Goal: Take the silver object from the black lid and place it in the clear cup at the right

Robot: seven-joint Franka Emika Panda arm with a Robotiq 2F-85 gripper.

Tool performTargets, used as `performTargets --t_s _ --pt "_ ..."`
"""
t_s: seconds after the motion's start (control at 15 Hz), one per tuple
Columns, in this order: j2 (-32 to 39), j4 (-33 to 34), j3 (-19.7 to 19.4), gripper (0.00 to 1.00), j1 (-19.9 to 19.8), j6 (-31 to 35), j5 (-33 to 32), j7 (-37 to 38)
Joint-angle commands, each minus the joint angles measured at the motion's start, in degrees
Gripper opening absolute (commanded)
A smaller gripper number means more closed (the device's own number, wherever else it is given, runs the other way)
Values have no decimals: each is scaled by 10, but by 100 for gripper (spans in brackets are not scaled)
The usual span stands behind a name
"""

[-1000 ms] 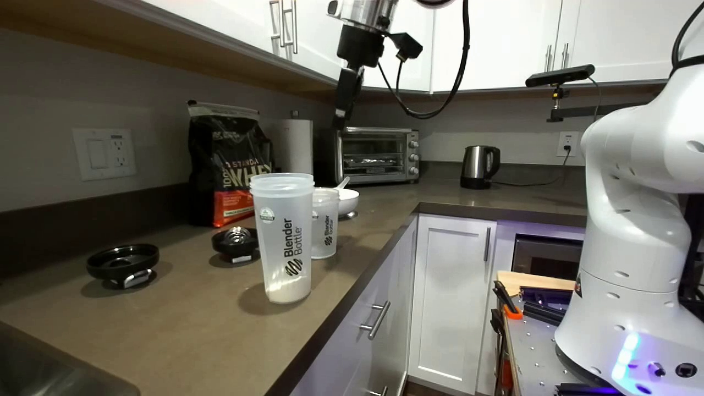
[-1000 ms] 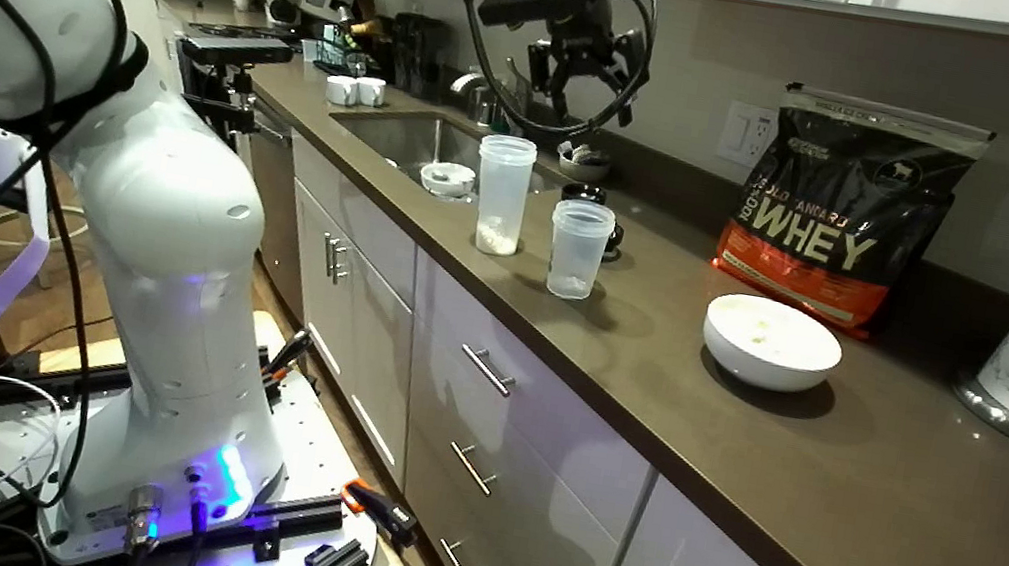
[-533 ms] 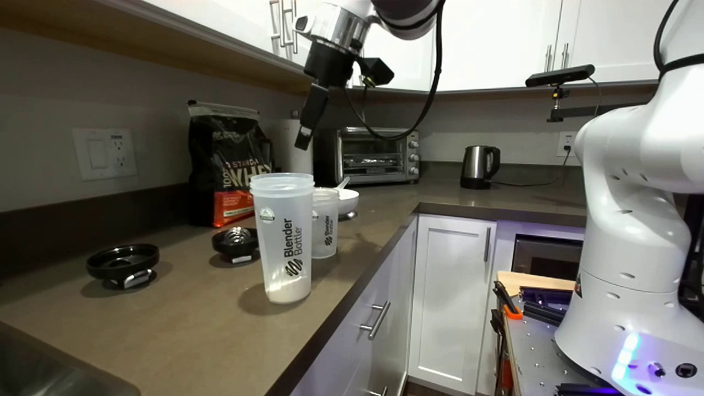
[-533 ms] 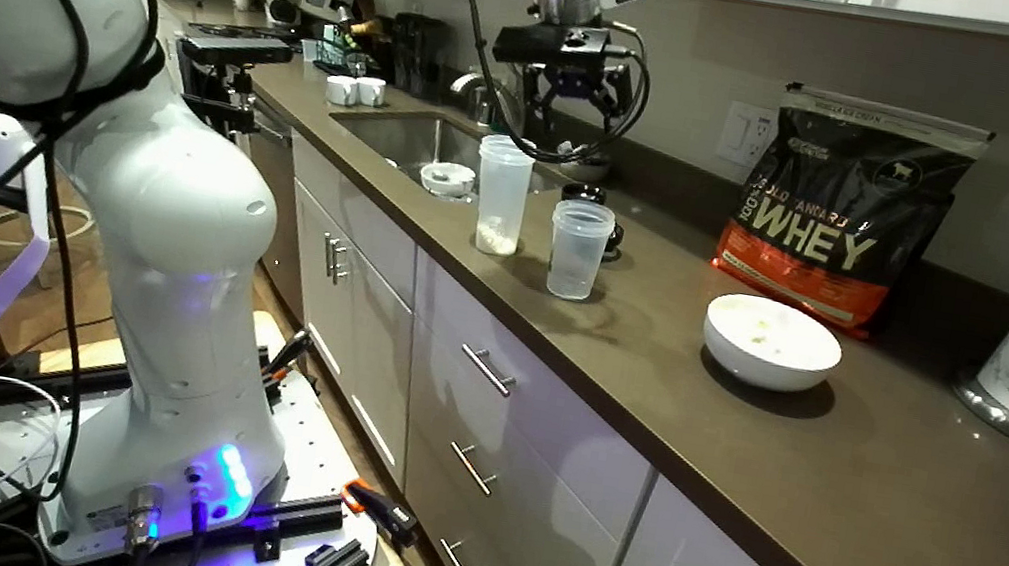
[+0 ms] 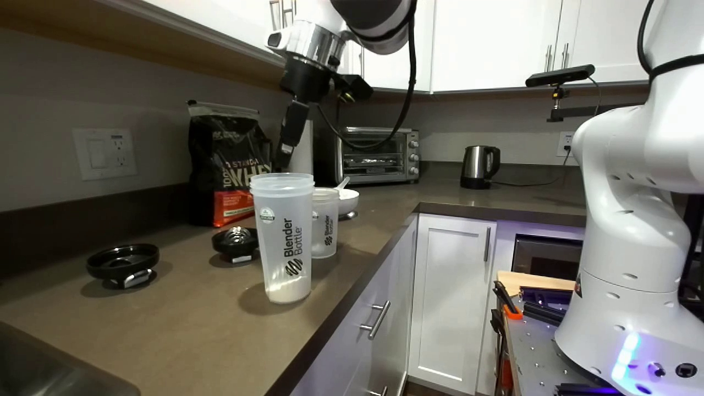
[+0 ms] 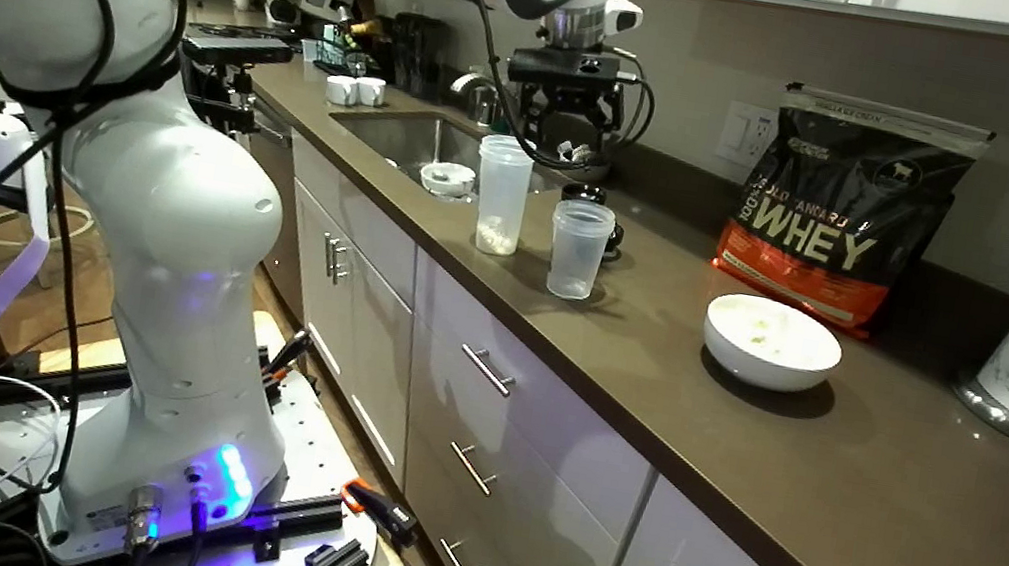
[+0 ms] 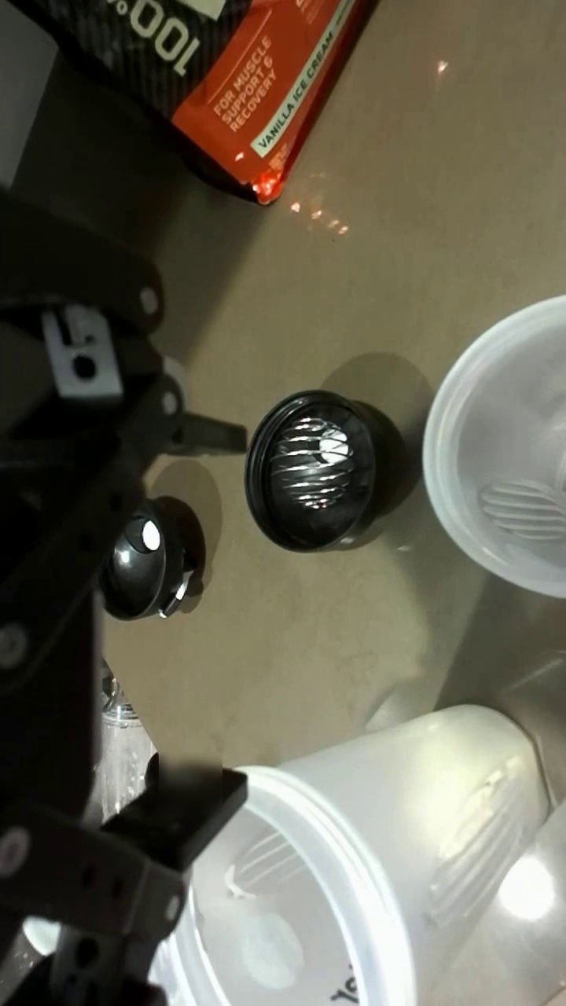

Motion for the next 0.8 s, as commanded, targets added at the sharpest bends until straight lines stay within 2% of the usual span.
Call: performTargets --t_s 0.0,0.4,0.73 --pt "37 32 15 100 -4 -13 16 -33" --pt "83 77 37 100 -18 -42 5 -24" --pt "92 97 49 100 -31 -73 -7 -12"
